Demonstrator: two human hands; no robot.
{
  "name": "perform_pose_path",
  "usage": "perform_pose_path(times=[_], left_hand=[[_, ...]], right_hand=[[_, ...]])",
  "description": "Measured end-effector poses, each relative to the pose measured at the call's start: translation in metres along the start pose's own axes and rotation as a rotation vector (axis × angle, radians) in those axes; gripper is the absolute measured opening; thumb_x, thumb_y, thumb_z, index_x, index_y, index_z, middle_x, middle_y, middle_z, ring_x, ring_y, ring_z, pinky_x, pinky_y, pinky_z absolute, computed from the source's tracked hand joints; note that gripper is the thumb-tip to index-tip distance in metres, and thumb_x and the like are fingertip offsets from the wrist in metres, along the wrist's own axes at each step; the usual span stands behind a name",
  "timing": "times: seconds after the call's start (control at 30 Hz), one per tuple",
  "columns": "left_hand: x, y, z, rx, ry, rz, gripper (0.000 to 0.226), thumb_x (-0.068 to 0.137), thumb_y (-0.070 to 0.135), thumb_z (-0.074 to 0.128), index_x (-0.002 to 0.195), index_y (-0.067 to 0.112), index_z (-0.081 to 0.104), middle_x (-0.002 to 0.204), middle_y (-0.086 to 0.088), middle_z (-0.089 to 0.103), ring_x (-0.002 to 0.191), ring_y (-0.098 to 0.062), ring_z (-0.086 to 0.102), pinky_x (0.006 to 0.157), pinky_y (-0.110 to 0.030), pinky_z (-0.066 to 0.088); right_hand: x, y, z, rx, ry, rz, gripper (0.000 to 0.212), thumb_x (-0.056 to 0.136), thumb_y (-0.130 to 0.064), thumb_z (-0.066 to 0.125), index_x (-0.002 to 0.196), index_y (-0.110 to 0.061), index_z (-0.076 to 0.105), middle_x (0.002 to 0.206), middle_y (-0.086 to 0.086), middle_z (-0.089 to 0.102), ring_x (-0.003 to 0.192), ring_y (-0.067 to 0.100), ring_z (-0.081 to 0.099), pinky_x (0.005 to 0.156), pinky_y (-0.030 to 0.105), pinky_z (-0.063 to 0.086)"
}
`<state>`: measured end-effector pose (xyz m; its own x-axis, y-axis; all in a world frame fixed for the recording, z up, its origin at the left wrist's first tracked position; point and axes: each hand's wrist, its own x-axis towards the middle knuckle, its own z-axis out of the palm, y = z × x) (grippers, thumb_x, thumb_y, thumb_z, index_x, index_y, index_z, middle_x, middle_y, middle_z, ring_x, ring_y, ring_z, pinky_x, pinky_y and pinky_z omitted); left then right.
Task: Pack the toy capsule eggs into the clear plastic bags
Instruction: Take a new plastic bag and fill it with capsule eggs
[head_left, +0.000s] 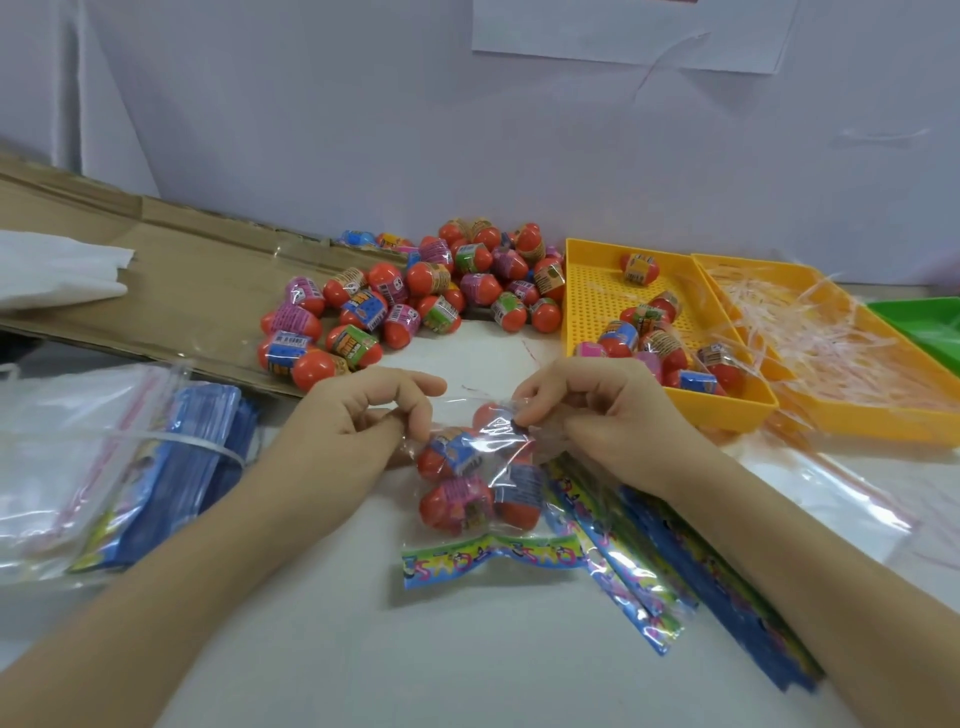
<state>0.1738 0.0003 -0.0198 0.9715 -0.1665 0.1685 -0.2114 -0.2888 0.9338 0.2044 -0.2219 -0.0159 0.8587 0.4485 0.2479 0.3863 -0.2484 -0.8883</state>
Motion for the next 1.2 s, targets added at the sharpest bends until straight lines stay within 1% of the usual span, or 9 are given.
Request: perform_pose_path(times=[0.1,0.23,0.37,0.6,0.77,0.87,0.93,1.1,1.2], left_hand=[[-0.001,0.0,0.0,0.095,-0.011,0.017,0.049,0.085,-0.027,0.039,0.058,0.009,0.058,0.109,0.006,0.064,0.083,0.011,0.065,0.065,-0.006,0.049],[-0.001,-0.004,-0.001,0.168,0.016,0.021,0.051,0.084,-0.022,0.048,0.056,0.018,0.061,0.11,0.011,0.064,0.102,-0.003,0.063,0.083,-0.014,0.05],[-0.002,-0.005,-0.001,0.222,0.04,0.018,0.057,0.085,-0.015,0.055,0.05,0.029,0.061,0.112,0.02,0.061,0.111,0.003,0.055,0.081,-0.003,0.038],[-0.004,0.002,0.0,0.11,-0.034,-0.028,0.052,0.076,-0.016,0.054,0.042,0.022,0.062,0.113,0.016,0.062,0.082,0.017,0.058,0.065,-0.001,0.043],[-0.005,0.002,-0.002,0.027,-0.026,-0.072,0.02,0.059,0.017,0.052,0.043,0.02,0.063,0.105,0.022,0.066,0.097,0.014,0.058,0.074,-0.011,0.047],[-0.005,0.0,-0.002,0.088,-0.03,-0.084,0.045,0.072,0.048,0.078,0.042,0.018,0.062,0.102,0.025,0.068,0.097,0.015,0.057,0.082,-0.016,0.038],[-0.004,-0.002,0.0,0.142,-0.007,-0.081,0.049,0.06,0.057,0.074,0.043,0.014,0.058,0.103,0.022,0.068,0.096,0.014,0.059,0.085,-0.018,0.041],[-0.006,-0.002,0.003,0.143,0.031,-0.092,0.045,0.044,0.063,0.07,0.073,0.031,0.058,0.115,0.023,0.06,0.1,0.004,0.062,0.087,-0.023,0.05],[-0.008,-0.004,0.002,0.323,-0.041,-0.052,0.061,0.052,0.074,0.056,0.108,0.052,0.042,0.123,0.036,0.036,0.107,0.017,0.044,0.086,-0.009,0.038]], right_hand=[[-0.001,0.0,-0.002,-0.116,-0.016,-0.003,0.046,0.083,0.018,0.056,0.075,-0.025,0.07,0.092,-0.011,0.071,0.091,0.007,0.068,0.074,0.022,0.056],[-0.001,-0.003,-0.006,-0.171,-0.066,0.011,0.046,0.082,0.014,0.06,0.076,-0.03,0.071,0.095,-0.011,0.072,0.092,0.002,0.067,0.079,0.015,0.051],[-0.001,-0.004,-0.007,-0.215,-0.073,0.015,0.046,0.085,0.01,0.06,0.079,-0.035,0.07,0.094,-0.011,0.073,0.093,0.005,0.067,0.083,0.022,0.054],[-0.002,-0.011,-0.008,-0.258,-0.117,0.049,0.033,0.086,0.005,0.06,0.086,-0.025,0.073,0.096,-0.009,0.073,0.095,0.002,0.066,0.085,0.02,0.053],[-0.003,-0.013,-0.008,-0.218,-0.137,0.079,0.029,0.087,0.005,0.062,0.085,-0.022,0.073,0.094,-0.007,0.073,0.098,0.004,0.066,0.086,0.021,0.054],[-0.002,-0.014,-0.012,-0.114,-0.19,0.132,0.032,0.081,0.004,0.061,0.08,-0.025,0.074,0.1,-0.005,0.073,0.105,0.006,0.064,0.09,0.024,0.053],[-0.002,-0.015,-0.016,0.0,-0.241,0.203,0.027,0.073,-0.005,0.056,0.078,-0.023,0.076,0.108,-0.005,0.07,0.111,0.007,0.061,0.095,0.027,0.05],[0.001,-0.016,-0.018,0.109,-0.226,0.268,0.014,0.081,-0.031,0.072,0.088,-0.02,0.075,0.099,0.004,0.072,0.093,0.017,0.068,0.082,0.028,0.055],[0.003,-0.019,-0.017,-0.15,-0.283,0.27,0.045,0.063,-0.048,0.074,0.105,-0.035,0.064,0.094,-0.008,0.068,0.083,0.012,0.064,0.076,0.027,0.055]])
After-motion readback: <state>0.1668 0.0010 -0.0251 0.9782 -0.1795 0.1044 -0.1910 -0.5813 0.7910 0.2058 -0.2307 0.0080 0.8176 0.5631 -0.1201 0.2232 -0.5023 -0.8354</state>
